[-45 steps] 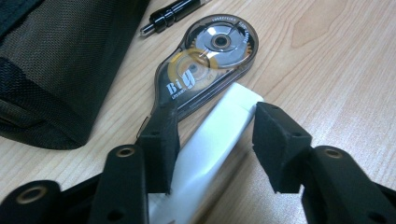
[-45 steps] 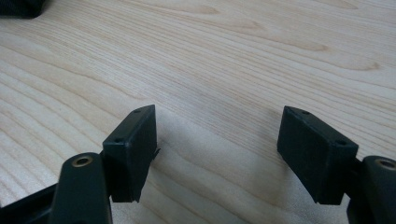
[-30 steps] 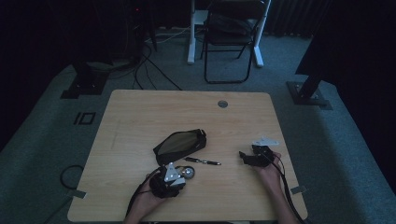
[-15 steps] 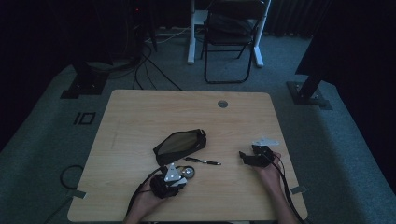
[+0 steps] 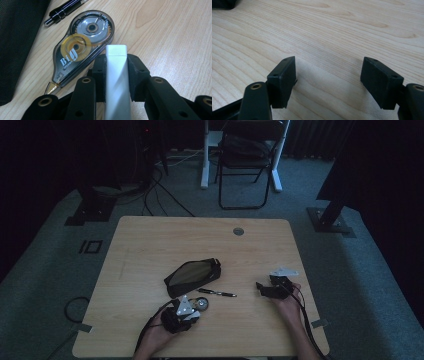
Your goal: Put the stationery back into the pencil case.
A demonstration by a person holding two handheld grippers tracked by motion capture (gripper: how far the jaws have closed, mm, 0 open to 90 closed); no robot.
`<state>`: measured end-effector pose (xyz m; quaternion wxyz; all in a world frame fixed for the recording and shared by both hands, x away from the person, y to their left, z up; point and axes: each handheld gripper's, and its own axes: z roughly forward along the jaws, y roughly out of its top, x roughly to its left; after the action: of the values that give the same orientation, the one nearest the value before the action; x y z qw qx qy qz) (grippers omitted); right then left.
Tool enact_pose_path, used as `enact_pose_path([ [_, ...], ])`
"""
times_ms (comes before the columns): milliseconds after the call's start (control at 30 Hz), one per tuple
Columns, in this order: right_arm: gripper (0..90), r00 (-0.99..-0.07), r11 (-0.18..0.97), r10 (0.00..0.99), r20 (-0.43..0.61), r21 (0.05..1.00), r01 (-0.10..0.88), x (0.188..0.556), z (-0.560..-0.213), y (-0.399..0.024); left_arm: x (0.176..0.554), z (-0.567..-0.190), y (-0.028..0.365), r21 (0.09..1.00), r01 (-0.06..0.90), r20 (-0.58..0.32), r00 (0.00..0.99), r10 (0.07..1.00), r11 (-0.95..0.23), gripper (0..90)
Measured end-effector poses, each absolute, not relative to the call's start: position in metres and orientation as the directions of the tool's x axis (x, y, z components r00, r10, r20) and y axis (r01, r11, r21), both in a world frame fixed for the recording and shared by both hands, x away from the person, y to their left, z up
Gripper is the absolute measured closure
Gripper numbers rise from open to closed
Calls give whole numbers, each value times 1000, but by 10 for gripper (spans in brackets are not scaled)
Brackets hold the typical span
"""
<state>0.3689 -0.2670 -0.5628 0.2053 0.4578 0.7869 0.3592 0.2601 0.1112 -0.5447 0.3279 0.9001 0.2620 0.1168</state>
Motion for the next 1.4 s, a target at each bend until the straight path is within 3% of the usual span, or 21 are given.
enact_pose_path([
  [1400, 286, -497, 323, 868, 6, 753, 573, 369, -563, -267, 250, -517, 122, 705, 379, 35, 826, 562, -600, 711],
])
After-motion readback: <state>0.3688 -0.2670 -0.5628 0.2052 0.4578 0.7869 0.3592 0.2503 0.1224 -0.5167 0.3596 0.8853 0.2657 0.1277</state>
